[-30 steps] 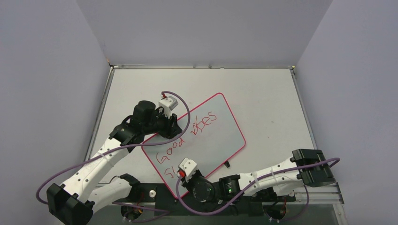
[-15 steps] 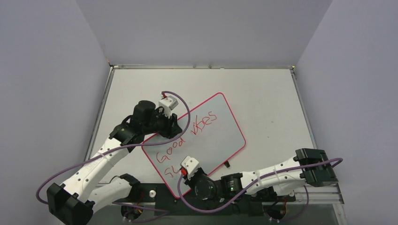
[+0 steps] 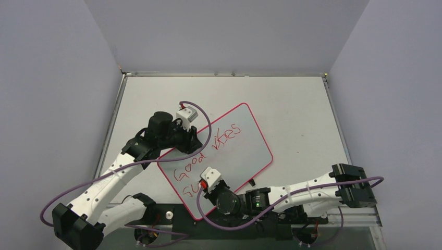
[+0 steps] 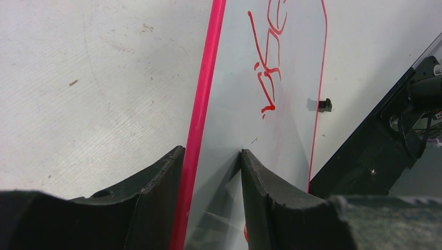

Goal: Write a sentence on the whiteboard
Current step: Write a sentence on the whiteboard stand.

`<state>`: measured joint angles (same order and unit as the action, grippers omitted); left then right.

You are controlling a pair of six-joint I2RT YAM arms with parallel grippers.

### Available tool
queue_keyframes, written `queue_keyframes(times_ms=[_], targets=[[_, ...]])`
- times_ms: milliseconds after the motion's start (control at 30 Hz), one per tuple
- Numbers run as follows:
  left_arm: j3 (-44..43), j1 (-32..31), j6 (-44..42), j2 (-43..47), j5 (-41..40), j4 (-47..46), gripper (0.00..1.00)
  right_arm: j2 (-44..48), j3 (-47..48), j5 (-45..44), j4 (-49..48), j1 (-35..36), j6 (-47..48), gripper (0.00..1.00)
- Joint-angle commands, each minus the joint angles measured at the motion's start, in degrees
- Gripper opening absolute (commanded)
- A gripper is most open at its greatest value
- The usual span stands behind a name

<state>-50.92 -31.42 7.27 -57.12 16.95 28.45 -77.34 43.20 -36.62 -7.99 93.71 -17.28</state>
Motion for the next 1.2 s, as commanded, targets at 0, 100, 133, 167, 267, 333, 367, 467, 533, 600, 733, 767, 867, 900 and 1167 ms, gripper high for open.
queue_keyframes(times_ms=[0, 100, 133, 167, 267, 333, 367, 467, 533, 600, 733, 767, 867, 900, 1167], targets=[[-1.1, -0.1, -1.8, 0.1, -4.3, -2.3, 0.00, 0.6, 1.5, -2.0, 1.4, -1.3, 1.5, 0.00], [-1.1, -0.1, -1.8, 0.0, -4.3, -2.3, 0.00, 0.6, 1.7, -2.0, 1.3, -1.3, 1.6, 0.00], [-1.1, -0.1, -1.8, 0.0, -4.3, -2.3, 0.00, 0.6, 1.7, -1.9, 1.3, -1.4, 1.6, 0.00], [-1.1, -0.1, -1.8, 0.1, -4.3, -2.3, 0.00, 0.6, 1.6, -1.9, 1.3, -1.4, 1.6, 0.00], [-1.1, -0.1, -1.8, -0.1, -4.2, -2.3, 0.00, 0.6, 1.2, -1.8, 1.1, -1.4, 1.1, 0.00], [-1.2, -0.1, -1.8, -0.1, -4.1, -2.3, 0.00, 0.7, 1.1, -1.8, 0.9, -1.3, 1.1, 0.00], [-1.2, -0.1, -1.8, 0.0, -4.1, -2.3, 0.00, 0.7, 1.2, -2.0, 0.8, -1.3, 1.1, 0.00], [-1.1, -0.1, -1.8, -0.1, -4.1, -2.3, 0.00, 0.4, 1.7, -2.1, 0.7, -1.6, 1.2, 0.00], [-1.1, -0.1, -1.8, -0.1, -4.1, -2.3, 0.00, 0.2, 1.9, -2.0, 0.6, -1.8, 1.4, 0.00], [-1.1, -0.1, -1.8, 0.0, -4.1, -2.3, 0.00, 0.1, 2.1, -1.9, 0.5, -1.9, 1.5, 0.00], [-1.2, -0.1, -1.8, 0.0, -4.1, -2.3, 0.00, 0.2, 2.1, -1.9, 0.4, -1.9, 1.5, 0.00], [-1.1, -0.2, -1.8, 0.0, -4.1, -2.3, 0.00, 0.2, 2.1, -1.9, 0.3, -1.9, 1.5, 0.00], [-1.1, -0.2, -1.8, 0.1, -4.1, -2.3, 0.00, 0.0, 2.3, -1.9, 0.4, -2.0, 1.4, 0.00], [-1.1, -0.2, -1.8, 0.1, -4.1, -2.3, 0.00, 0.0, 2.3, -1.8, 0.4, -2.0, 1.4, 0.00], [-1.1, -0.2, -1.8, 0.1, -4.2, -2.3, 0.00, 0.1, 1.3, -1.5, 1.0, -0.8, -0.3, 0.00]])
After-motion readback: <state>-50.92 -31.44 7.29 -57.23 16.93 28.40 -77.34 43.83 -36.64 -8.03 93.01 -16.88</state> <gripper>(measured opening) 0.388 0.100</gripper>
